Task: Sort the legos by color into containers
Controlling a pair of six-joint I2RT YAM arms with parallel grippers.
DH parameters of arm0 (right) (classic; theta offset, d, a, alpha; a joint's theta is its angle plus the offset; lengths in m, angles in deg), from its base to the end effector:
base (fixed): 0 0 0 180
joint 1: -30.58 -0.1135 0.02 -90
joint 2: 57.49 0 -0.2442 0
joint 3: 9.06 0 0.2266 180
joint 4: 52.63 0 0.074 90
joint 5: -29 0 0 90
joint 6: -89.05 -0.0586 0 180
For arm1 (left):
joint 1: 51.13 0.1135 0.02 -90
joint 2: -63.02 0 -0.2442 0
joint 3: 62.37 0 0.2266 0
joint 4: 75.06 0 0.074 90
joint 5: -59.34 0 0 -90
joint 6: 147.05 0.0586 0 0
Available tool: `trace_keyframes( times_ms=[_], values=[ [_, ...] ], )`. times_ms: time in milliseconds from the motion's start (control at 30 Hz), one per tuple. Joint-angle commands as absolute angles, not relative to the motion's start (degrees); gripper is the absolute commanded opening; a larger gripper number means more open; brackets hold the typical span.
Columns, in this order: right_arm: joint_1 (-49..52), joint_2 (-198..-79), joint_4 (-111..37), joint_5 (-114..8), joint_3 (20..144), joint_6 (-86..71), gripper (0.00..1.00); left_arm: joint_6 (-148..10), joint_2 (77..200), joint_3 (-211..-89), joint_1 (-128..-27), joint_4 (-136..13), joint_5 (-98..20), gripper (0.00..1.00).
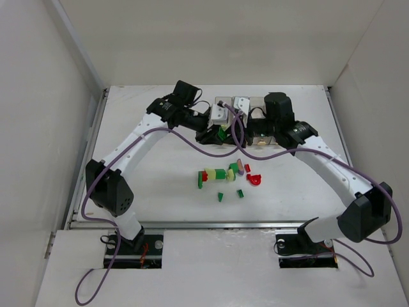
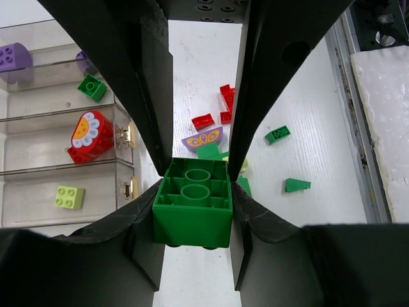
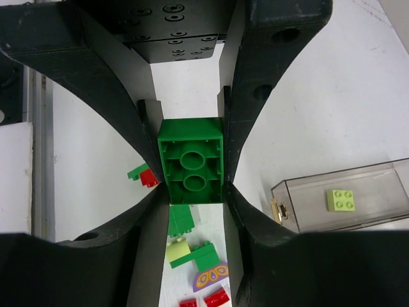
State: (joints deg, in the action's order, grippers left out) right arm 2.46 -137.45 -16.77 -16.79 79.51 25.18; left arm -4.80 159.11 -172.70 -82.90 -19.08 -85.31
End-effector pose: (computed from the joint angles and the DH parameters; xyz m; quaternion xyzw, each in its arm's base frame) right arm 0.2494 0.1796 0.3348 -0.5350 0.6147 0.3296 0.4767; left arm 0.2690 -0.2228 0.3402 0.6821 0.4768 -0.3477 0.4319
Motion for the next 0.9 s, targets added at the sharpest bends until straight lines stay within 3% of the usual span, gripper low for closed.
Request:
trace_keyframes(
  times_ms=[0,33,67,167,200,267,433,600,667,867],
  values=[
    [2.89,-136.77,-21.35,-16.44,78.99,24.89,0.0,-4.74,155.22,-174.58,-83.04,-18.05,-88.41,0.09],
    [2.89,-135.81,-22.24,-16.44,78.46,24.2,0.0,-5.27,155.22,-174.58,-83.04,-18.57,-87.88,0.14],
    [2.89,-135.28,-22.86,-17.13,77.93,23.58,0.0,-5.8,155.22,-174.58,-83.04,-19.09,-87.36,0.34],
    [3.51,-134.66,-23.92,-18.27,77.31,22.18,0.0,-7.82,155.74,-174.58,-83.04,-19.62,-86.3,0.57],
    [4.03,-134.66,-23.92,-19.06,77.31,22.17,0.0,-8.35,155.74,-174.58,-83.04,-19.63,-86.3,0.77],
    [4.74,-134.66,-23.92,-20.2,76.79,20.25,0.0,-10.1,155.74,-174.58,-83.04,-20.94,-85.6,1.0],
    [9.91,-135.18,-26.99,-26.18,74.33,14.36,0.0,-21.69,155.57,-171.07,-84.09,-30.94,-72.54,1.0],
    [13.26,-140.18,-28.05,-42.41,75.19,3.22,0.0,-31.37,154.43,-166.14,-84.09,-42.64,-43.83,1.0],
    [13.96,-142.2,-28.05,-54.02,76.6,-0.14,0.0,-32.08,156.09,-165.53,-84.09,-43.18,-38.68,1.0],
    [15.11,-152.22,-26.82,-68.0,83.36,-5.16,0.0,-33.84,160.57,-168.43,-84.62,-37.91,-26.98,1.0]
  ],
)
